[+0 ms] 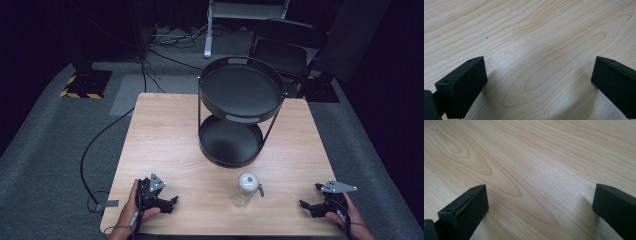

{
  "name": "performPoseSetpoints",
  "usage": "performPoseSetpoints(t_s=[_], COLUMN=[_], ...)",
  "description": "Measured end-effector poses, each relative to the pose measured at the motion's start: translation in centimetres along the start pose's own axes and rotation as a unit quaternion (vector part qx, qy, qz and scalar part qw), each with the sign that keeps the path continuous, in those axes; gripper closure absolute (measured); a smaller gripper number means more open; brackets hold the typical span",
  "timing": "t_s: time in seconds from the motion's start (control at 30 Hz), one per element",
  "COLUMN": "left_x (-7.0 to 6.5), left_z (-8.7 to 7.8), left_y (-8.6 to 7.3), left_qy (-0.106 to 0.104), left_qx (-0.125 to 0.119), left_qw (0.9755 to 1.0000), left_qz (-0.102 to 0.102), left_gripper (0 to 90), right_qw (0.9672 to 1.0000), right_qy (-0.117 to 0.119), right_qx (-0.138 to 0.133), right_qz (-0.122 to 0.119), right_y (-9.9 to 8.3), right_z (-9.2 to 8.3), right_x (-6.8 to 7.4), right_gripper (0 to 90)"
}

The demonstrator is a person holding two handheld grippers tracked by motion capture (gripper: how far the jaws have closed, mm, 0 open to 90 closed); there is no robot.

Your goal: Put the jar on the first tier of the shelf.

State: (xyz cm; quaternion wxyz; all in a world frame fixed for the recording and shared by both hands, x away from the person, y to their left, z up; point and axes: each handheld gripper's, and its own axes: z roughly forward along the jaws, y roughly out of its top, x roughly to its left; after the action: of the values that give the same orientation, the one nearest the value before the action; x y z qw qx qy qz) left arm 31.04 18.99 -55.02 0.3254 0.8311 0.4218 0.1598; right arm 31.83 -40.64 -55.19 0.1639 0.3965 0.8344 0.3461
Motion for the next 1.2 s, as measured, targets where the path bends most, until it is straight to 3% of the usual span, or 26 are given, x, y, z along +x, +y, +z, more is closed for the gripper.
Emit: performPoseSetpoints(t_s=[0.9, 1.1, 1.2], left_x=[0.01, 0.01, 0.01], left_z=[0.00, 0.00, 0.00], left_y=[0.00, 0.01, 0.01], left_qy=[0.000, 0.000, 0.000], left_qx=[0.000, 0.000, 0.000], left_qw=[1.0000, 1.0000, 1.0000], left_qz=[0.001, 0.001, 0.001], left_gripper=[0.0, 0.0, 0.0], right_qw=[1.0000, 0.9998, 1.0000], right_qy=[-0.001, -0.011, -0.005], right_qx=[0.001, 0.015, 0.005], right_qz=[0.001, -0.004, -0.005], right_y=[-0.01, 0.34, 0.88], right_z=[-0.01, -0.26, -0.77], right_x=[0.00, -0.02, 0.23], right_gripper=[0.1, 2.6, 2.8])
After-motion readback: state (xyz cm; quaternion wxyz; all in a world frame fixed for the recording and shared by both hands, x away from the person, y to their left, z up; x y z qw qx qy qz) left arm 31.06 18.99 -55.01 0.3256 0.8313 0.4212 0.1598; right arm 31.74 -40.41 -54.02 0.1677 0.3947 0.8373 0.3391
